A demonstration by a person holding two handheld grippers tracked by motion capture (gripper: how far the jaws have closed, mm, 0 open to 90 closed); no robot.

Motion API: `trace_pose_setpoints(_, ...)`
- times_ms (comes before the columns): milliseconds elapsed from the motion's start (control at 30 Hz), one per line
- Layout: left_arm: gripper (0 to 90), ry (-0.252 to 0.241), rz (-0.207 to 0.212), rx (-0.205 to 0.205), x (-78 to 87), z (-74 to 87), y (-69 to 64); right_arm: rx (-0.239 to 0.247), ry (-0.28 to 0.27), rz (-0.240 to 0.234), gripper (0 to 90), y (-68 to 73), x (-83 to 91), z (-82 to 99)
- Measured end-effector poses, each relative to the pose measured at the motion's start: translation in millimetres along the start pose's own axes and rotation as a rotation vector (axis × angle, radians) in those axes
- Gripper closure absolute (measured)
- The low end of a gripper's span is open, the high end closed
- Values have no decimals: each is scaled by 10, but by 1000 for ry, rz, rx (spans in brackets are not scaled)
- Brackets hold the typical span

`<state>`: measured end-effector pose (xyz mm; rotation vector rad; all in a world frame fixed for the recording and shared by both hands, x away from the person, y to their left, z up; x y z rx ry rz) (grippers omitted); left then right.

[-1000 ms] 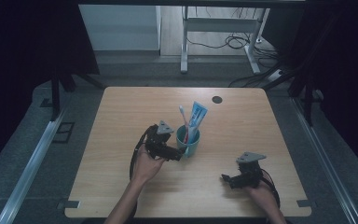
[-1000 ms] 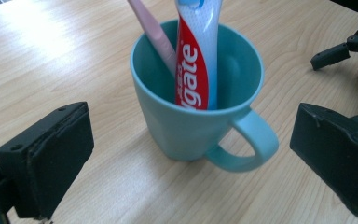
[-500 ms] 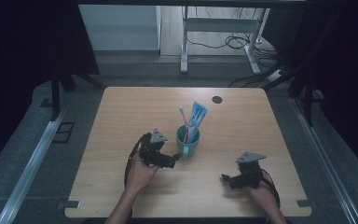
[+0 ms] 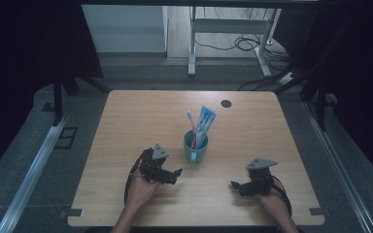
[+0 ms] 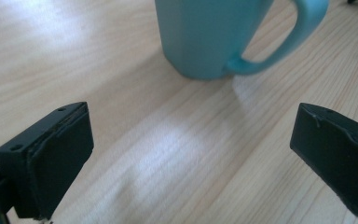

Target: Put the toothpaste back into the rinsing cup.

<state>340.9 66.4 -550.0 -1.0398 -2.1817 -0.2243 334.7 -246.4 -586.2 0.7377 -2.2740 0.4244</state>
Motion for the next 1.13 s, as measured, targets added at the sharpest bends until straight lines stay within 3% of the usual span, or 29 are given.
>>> trace_pose_setpoints(300,0,26,0,18,-66,196,-23,-3,1,1,2,3,0,1)
trace_pose_setpoints(633,0,87,-18,6,-162,369,-44,-1,-1,0,2,1,0,0)
trace_pose_setpoints(767,0,108,-33,-15,-181,380,-66,-1,0,1,2,0,0,0)
trace_pose_setpoints(1133,0,112,-32,5,-179,390,-69,-1,0,0,2,1,-1,1)
Point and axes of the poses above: each handheld gripper's, and its own axes: x roughly backward along the jaws, z roughly out of its underside, y roughly to its left, the point moved 6 cm from there along -x, roughly forward along the jaws, and after that the axes turned 7 degrees about z, right-handed, at the moved point
